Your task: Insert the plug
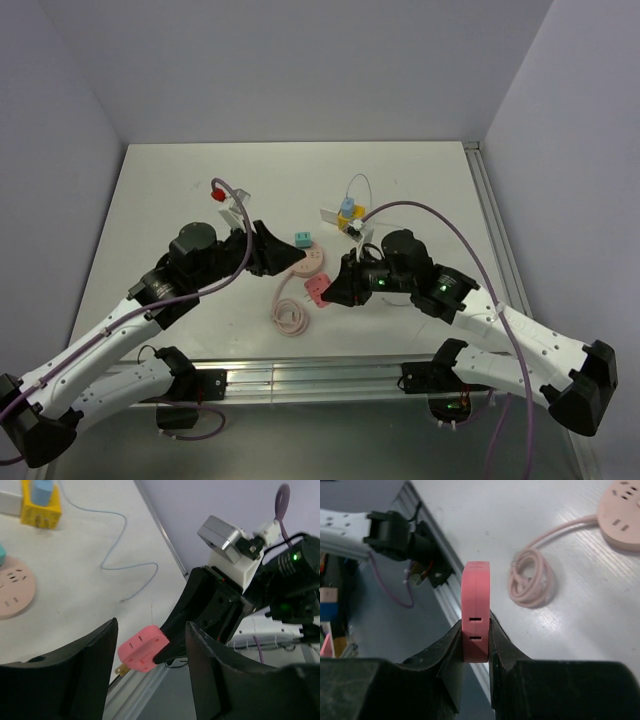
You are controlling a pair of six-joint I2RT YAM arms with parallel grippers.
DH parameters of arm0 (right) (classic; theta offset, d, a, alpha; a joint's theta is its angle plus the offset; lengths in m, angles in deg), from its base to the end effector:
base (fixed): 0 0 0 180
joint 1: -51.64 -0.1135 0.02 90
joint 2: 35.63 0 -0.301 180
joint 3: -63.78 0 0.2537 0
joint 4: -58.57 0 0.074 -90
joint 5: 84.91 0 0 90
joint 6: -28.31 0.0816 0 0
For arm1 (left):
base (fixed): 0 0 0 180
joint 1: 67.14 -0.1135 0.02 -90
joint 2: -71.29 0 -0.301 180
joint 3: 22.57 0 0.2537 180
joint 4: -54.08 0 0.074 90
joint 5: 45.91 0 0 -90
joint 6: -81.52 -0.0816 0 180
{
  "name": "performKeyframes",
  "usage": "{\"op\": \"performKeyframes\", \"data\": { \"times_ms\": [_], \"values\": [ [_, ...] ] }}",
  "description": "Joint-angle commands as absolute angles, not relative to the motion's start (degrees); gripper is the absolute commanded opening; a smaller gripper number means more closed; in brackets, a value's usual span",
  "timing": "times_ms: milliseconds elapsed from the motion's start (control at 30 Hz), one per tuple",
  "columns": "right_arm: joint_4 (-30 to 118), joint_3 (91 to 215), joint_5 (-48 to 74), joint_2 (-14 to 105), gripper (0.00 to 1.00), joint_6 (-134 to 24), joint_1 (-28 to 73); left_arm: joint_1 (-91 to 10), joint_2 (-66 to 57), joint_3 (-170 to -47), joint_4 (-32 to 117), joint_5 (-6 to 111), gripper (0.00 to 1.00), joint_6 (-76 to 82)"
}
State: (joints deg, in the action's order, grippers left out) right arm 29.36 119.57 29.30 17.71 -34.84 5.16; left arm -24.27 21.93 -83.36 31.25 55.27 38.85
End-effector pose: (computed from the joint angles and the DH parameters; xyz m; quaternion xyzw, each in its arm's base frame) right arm 0.1316 0.1871 0.2990 -0.2503 0.8017 0.4493 0.3046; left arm 0.1531 -0.1637 0.3617 0.0317 0.7720 -0.4997 0.3916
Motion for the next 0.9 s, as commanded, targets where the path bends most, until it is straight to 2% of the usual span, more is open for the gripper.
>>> {"op": "performKeyframes", "data": {
  "times_ms": [0, 67, 300, 367, 700, 867],
  "values": [
    [30.0, 120.1, 37.1, 13.4, 0.00, -37.8, 5.7, -24.6, 22.6, -81.9, 39.9, 66.9, 0.60, 33.3],
    [29.5, 119.9, 40.0, 12.5, 0.00, -38.2, 6.0, -24.6, 21.9, -82.0, 42.7, 73.7, 0.59, 32.2],
    [30.7, 119.7, 47.1, 10.1, 0.00, -36.8, 9.4, -24.6, 21.8, -82.4, 44.2, 82.2, 0.50, 28.4],
    [32.0, 119.5, 48.9, 9.9, 0.00, -36.2, 10.2, -24.6, 22.3, -81.8, 45.9, 85.7, 0.51, 28.6],
    [35.1, 120.2, 54.1, 8.6, 0.00, -34.3, 11.3, -24.6, 19.8, -81.9, 44.0, 87.0, 0.49, 28.0],
    [35.2, 120.5, 54.6, 8.3, 0.00, -34.1, 11.3, -24.6, 19.4, -81.8, 43.1, 87.2, 0.45, 27.5]
  ]
}}
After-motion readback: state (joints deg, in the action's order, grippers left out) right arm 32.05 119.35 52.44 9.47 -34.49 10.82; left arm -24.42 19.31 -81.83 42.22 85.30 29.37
